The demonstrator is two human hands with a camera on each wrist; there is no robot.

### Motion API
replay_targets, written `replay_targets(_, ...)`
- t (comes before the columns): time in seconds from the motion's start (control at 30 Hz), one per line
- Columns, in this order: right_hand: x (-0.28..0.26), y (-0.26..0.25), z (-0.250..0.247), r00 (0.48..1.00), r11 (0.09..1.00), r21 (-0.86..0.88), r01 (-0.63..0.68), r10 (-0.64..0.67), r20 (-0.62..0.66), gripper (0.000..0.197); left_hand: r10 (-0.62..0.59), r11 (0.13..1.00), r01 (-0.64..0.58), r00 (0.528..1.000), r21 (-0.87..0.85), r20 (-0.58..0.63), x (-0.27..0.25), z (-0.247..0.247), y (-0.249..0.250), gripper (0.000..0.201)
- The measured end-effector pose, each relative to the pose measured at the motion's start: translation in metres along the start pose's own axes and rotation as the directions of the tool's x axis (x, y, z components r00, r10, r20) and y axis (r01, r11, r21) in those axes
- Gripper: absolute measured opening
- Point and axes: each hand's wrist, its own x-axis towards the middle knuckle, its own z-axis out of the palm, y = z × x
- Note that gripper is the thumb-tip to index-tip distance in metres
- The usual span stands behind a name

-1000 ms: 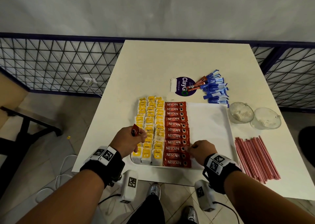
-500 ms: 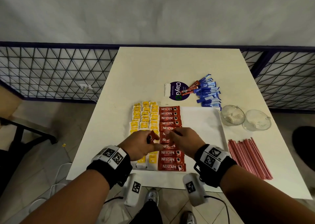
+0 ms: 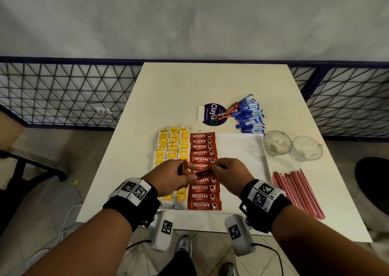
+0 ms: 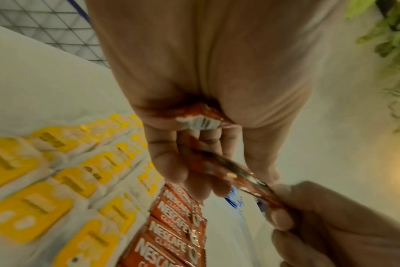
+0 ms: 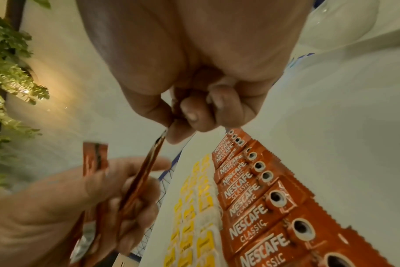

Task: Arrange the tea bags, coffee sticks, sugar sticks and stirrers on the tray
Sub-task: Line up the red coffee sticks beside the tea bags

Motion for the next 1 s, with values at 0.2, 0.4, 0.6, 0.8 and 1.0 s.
replay_targets(0.2,-0.005,0.009,-0.002,1.000,0.991,0.131,-0.018,0.017,0.004,0.021,-0.017,0.999,0.013,0.993,-0.037,-0.117,-0.010,0.007,-0.005,0.008)
replay_targets(0.4,-0.009,0.015,-0.004,0.998,0.958,0.282,-0.055,0.052,0.020,0.016,-0.059,0.975,0.021,0.984,-0.220,-0.168,-0.010,0.009,0.000,0.009)
replay_targets(0.6,-0.015,0.011,-0.003,0.999,0.906,0.421,-0.039,0.034,0.018,0.014,-0.075,0.979,0.009,0.947,-0.205,-0.313,-0.013,0.014,-0.002,0.006)
replay_targets(0.8,-0.011,0.013,0.003,0.999,0.889,0.457,-0.023,0.035,-0.019,0.007,-0.154,0.933,-0.020,0.880,-0.359,-0.449,-0.016,0.024,-0.001,0.007)
replay_targets(1.0,-0.008,0.025,0.007,0.992,0.914,0.388,-0.119,0.125,0.009,0.007,-0.144,0.906,-0.070,0.877,-0.418,-0.459,-0.020,0.028,0.000,0.021)
